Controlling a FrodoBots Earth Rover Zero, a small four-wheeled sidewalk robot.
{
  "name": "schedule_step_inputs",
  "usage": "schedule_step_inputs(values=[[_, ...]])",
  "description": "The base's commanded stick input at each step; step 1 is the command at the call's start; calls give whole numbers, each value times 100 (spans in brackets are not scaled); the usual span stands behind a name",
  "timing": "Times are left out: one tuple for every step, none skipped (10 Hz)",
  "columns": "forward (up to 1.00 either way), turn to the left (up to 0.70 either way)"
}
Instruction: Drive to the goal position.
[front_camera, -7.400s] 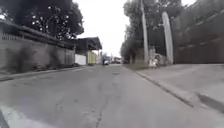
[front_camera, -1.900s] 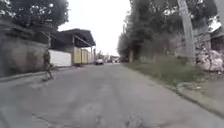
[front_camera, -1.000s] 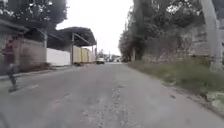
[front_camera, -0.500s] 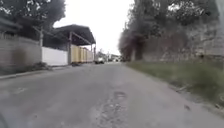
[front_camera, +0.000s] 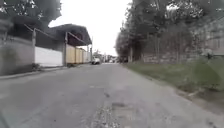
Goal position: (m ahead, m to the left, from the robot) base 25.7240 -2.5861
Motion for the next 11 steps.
schedule_step_inputs(values=[[100,0],[100,0],[100,0],[100,0],[100,0],[100,0],[100,0],[100,0],[100,0],[100,0],[100,0]])
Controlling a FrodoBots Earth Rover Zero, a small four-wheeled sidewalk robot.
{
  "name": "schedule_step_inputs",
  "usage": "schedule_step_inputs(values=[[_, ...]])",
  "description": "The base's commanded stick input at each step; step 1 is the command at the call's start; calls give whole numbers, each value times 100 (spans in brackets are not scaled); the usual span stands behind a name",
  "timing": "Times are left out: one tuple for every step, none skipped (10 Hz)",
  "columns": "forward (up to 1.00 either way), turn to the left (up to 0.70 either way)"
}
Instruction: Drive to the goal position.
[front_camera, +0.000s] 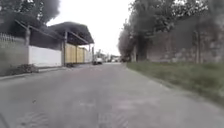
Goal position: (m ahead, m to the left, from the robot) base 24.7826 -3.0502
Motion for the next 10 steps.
schedule_step_inputs(values=[[100,0],[100,0],[100,0],[100,0],[100,0],[100,0],[100,0],[100,-2],[100,-17],[100,-31]])
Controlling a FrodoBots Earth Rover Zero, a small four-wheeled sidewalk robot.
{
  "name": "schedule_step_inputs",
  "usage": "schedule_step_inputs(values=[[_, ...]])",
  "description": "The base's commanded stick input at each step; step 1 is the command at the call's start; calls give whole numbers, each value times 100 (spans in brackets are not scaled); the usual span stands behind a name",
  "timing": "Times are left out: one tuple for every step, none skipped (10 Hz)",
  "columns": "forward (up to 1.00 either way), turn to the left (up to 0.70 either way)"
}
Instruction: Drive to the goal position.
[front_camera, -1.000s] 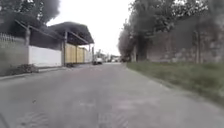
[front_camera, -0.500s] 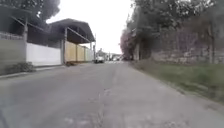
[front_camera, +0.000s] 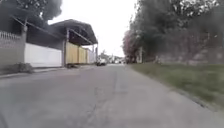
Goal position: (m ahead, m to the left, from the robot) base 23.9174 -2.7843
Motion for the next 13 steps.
schedule_step_inputs(values=[[100,-9],[100,-1],[100,0],[100,0],[100,0],[100,-13],[100,-35],[100,-40],[100,-40],[100,-40],[100,-40],[100,-40],[100,-40]])
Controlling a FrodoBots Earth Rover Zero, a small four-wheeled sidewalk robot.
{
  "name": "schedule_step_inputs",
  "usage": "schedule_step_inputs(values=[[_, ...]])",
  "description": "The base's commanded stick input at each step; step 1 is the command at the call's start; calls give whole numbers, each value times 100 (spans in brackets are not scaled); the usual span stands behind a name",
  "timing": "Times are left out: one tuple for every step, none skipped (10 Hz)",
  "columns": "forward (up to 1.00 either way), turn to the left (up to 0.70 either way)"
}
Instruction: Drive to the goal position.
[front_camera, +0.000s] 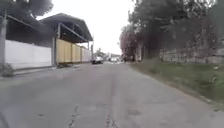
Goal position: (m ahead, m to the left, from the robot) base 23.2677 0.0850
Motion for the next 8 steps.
schedule_step_inputs(values=[[100,-40],[100,-40],[100,-40],[100,-37],[100,0],[100,0],[100,0],[100,0]])
